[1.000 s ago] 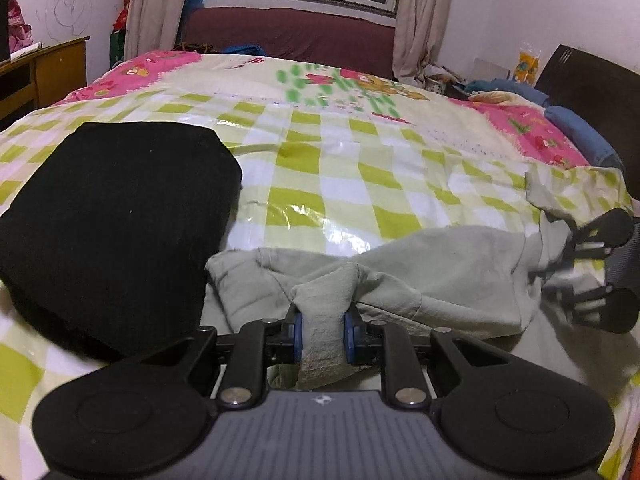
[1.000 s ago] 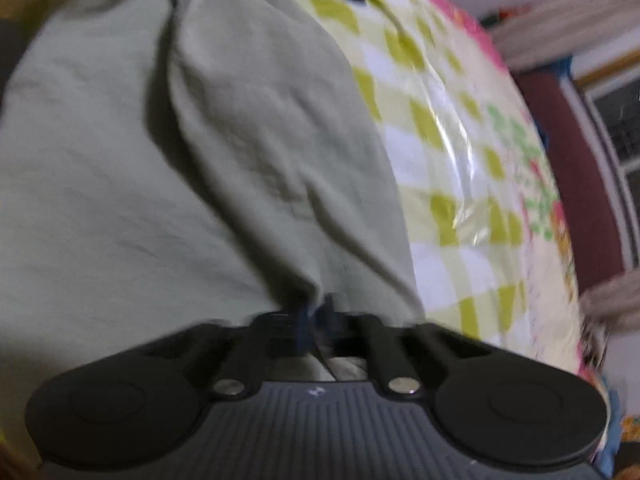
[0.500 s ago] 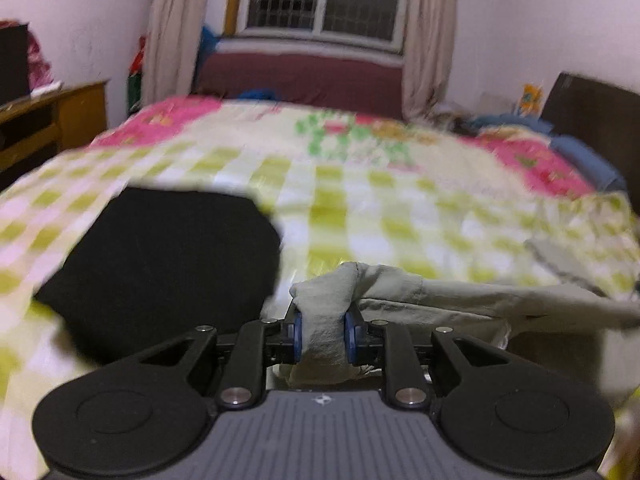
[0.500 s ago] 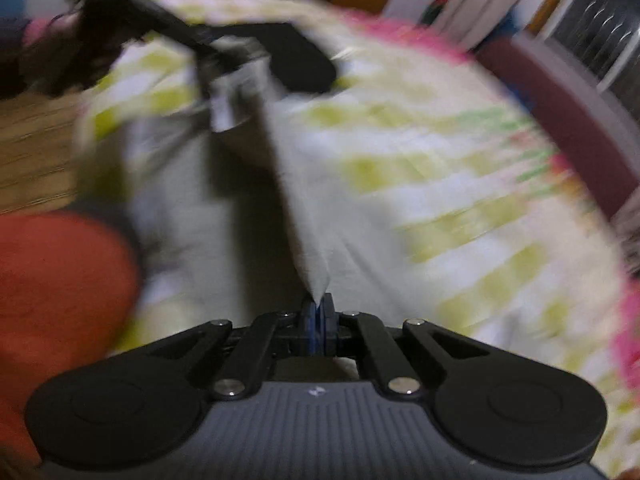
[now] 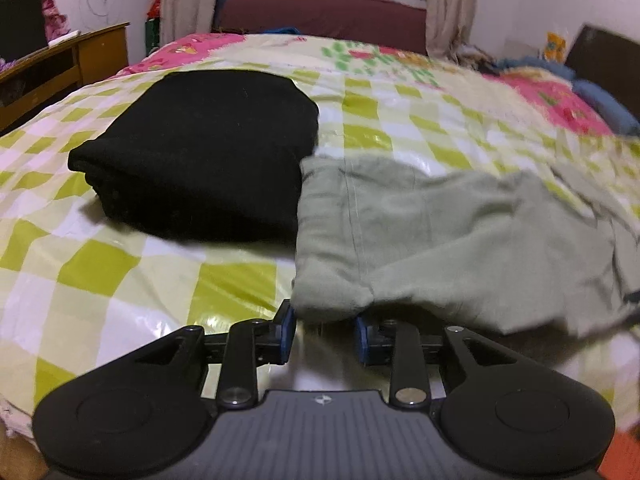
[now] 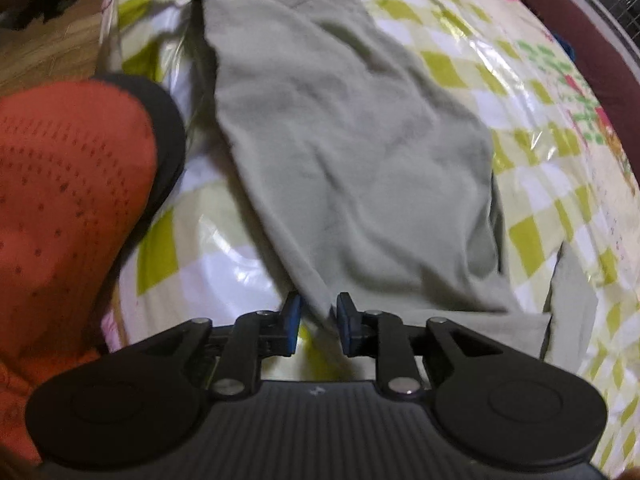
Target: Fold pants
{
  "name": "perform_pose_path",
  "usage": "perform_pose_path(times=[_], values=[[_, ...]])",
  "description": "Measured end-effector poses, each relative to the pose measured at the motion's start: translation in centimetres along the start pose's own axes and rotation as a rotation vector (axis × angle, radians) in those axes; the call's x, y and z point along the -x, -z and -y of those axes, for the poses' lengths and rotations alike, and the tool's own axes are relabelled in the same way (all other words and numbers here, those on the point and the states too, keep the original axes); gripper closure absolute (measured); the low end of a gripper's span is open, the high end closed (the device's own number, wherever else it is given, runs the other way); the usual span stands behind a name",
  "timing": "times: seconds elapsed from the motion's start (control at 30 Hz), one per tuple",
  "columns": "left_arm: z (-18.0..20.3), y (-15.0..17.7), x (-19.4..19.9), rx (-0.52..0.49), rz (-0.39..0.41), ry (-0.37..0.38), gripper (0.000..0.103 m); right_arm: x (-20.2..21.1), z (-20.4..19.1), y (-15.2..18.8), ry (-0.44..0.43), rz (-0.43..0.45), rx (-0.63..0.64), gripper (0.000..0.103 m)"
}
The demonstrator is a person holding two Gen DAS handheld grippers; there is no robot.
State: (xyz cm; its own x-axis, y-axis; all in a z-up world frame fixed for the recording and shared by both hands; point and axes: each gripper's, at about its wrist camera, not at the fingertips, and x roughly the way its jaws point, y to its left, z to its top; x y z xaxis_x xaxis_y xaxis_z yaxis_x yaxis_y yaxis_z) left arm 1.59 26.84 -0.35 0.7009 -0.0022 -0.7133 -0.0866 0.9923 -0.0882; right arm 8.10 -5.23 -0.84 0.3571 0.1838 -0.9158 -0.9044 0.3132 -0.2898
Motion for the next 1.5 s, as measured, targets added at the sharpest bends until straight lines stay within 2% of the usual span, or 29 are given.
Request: perform_pose_path(times=[0.07,0.17,0.27,0.37,0.43,0.53,0.6,0.7,0.77,0.87,1.0,1.03,1.1,1.17,1.23,1.27,1.37,1.5], values=[[0.0,0.7,0.6,-0.043,-0.023,-0.011,0.059,0.5,-0.3,0.8,0.016,-0.001,-0.004,0.08],[-0.1,1.7,1.1,-0.091,-0.057,-0.053,0.058,1.0,-0.1,1.5,0.027,-0.009,-0.078,0.08],[-0.7,2.1,1.7,-0.056,-0.06,-0.077,0.059,1.2,0.1,1.6,0.04,-0.022,-0.09,0.078],[-0.7,1.6,3.4,-0.011,0.026,-0.089,0.059,1.3,-0.3,1.9,0.052,-0.033,-0.086,0.073],[-0.2,0.9,4.2,0.018,0.097,-0.073,0.059,0.9,-0.2,1.7,0.058,-0.026,-0.104,0.073],[1.1,0.0,3.9,0.006,0.148,-0.035,0.058,1.0,-0.1,1.3,0.071,0.002,-0.136,0.073],[1.9,0.0,2.5,-0.024,0.11,-0.035,0.057,1.6,0.2,1.5,0.073,0.015,-0.157,0.072],[1.9,1.3,-1.5,-0.054,-0.064,-0.098,0.056,3.0,1.4,2.4,0.105,0.034,-0.228,0.071],[1.9,1.6,-1.5,-0.049,-0.06,-0.11,0.056,4.3,2.7,3.1,0.129,0.063,-0.299,0.071],[2.6,0.7,-0.2,-0.052,-0.013,-0.129,0.057,5.8,5.4,4.0,0.195,0.121,-0.402,0.07],[4.6,-1.2,1.4,-0.105,0.073,-0.145,0.057,5.2,9.9,3.8,0.366,0.157,-0.487,0.067],[5.3,-1.7,1.7,-0.117,0.091,-0.131,0.057,4.5,11.2,3.7,0.38,0.153,-0.519,0.067],[7.4,-2.8,1.7,-0.14,0.119,-0.077,0.056,2.9,13.6,3.5,0.34,0.147,-0.607,0.067],[9.9,-3.7,1.1,-0.144,0.121,0.022,0.056,0.8,15.7,3.5,0.269,0.126,-0.712,0.067],[12.7,-4.2,0.0,-0.16,0.107,0.14,0.056,-1.5,17.8,3.8,0.244,0.089,-0.81,0.068],[14.6,-4.4,-0.9,-0.181,0.1,0.195,0.056,-2.4,18.8,4.1,0.262,0.076,-0.842,0.069],[19.2,-4.8,-3.3,-0.229,0.064,0.315,0.056,-4.1,21.2,5.6,0.391,0.047,-0.914,0.069],[24.2,-4.4,-5.0,-0.325,0.034,0.401,0.056,-2.6,22.8,9.8,0.522,0.074,-1.009,0.068]])
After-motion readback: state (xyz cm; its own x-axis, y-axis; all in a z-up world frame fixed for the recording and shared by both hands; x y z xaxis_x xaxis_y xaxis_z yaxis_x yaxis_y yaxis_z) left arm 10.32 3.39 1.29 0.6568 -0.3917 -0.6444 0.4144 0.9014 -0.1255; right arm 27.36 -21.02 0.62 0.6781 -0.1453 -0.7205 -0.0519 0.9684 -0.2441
